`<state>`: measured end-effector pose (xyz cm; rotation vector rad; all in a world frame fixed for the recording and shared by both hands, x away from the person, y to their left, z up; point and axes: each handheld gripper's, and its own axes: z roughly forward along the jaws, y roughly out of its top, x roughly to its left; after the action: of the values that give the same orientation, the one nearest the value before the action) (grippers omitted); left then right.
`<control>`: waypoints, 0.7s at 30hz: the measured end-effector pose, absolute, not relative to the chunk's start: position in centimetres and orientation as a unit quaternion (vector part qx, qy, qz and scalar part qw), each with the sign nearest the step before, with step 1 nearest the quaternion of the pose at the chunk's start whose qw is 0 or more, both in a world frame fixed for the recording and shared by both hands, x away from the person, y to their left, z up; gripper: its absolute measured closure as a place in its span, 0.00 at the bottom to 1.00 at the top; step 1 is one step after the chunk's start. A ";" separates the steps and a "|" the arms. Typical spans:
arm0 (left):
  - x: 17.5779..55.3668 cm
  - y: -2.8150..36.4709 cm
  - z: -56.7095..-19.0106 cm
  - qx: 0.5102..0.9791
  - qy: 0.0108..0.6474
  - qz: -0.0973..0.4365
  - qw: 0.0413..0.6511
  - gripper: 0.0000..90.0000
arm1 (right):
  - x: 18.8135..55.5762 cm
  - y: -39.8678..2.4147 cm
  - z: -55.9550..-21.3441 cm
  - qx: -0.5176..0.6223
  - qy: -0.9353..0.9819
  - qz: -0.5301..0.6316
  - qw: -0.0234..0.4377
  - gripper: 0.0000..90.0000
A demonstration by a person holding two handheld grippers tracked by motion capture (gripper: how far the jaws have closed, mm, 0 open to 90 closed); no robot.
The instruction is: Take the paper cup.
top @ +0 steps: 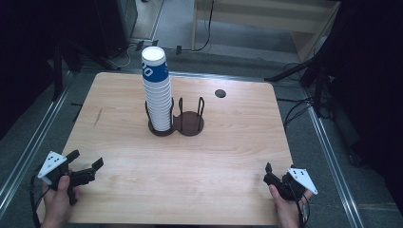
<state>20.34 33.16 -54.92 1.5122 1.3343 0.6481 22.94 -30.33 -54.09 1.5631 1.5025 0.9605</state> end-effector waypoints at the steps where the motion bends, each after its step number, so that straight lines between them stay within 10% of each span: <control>1: 20.3 33.1 -54.9 0.626 0.548 0.268 0.485 0.00 | 23.0 -30.3 -54.1 0.613 0.588 0.369 0.377 0.15; 21: 20.2 33.2 -54.9 0.624 0.539 0.264 0.500 0.00 | 23.9 -24.9 -48.8 0.566 0.586 0.454 0.362 0.15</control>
<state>20.18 33.22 -54.95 1.5096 1.3033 0.6376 23.89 -24.92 -48.77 1.4585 1.5084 1.1688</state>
